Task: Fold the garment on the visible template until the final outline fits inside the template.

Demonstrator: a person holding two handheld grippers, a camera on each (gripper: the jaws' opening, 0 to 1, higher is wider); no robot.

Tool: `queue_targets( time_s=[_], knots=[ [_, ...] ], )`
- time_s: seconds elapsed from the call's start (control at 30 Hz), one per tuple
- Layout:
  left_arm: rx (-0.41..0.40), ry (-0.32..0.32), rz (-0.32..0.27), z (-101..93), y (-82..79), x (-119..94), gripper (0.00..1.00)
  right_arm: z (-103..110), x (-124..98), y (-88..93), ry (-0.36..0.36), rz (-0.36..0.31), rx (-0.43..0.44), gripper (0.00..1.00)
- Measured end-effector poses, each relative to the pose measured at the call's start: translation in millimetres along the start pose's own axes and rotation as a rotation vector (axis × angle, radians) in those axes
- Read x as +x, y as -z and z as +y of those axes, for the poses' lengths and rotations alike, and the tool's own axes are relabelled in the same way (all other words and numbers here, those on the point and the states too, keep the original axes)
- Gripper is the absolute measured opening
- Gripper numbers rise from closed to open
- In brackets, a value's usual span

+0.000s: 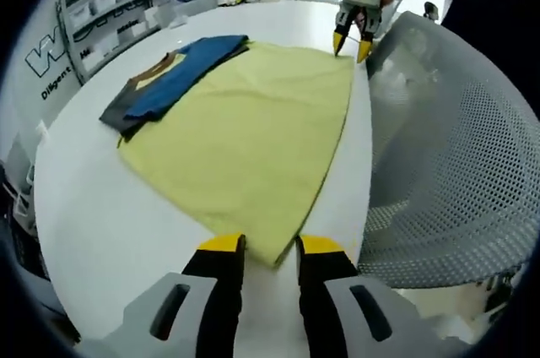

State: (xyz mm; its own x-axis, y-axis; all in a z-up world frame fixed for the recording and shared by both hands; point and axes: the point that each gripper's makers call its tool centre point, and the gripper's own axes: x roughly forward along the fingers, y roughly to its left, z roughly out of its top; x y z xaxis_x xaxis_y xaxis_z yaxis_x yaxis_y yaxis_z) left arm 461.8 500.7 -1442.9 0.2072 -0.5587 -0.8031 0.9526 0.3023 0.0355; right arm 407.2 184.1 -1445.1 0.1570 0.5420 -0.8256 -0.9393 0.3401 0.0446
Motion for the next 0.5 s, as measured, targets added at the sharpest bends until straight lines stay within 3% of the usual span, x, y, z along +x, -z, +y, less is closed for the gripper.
queue_targets(
  time_s=[0.07,0.1,0.2,0.5],
  knots=[
    [0.002,0.01,0.007,-1.6,0.9,-0.3,0.22,0.8,1.3,6.4,0.0,0.035,-0.038,0.18],
    [0.001,0.01,0.009,-1.5,0.2,-0.4,0.22,-1.7,1.6,1.3,0.012,0.01,-0.082,0.17],
    [-0.001,0.012,0.016,-1.4,0.5,-0.1,0.22,-1.6,0.8,3.8,0.008,0.025,-0.044,0.14],
    [-0.04,-0.009,0.027,-4.7,-0.9,1.7,0.17,-7.3,0.9,6.6,0.018,0.058,-0.125,0.05]
  ],
)
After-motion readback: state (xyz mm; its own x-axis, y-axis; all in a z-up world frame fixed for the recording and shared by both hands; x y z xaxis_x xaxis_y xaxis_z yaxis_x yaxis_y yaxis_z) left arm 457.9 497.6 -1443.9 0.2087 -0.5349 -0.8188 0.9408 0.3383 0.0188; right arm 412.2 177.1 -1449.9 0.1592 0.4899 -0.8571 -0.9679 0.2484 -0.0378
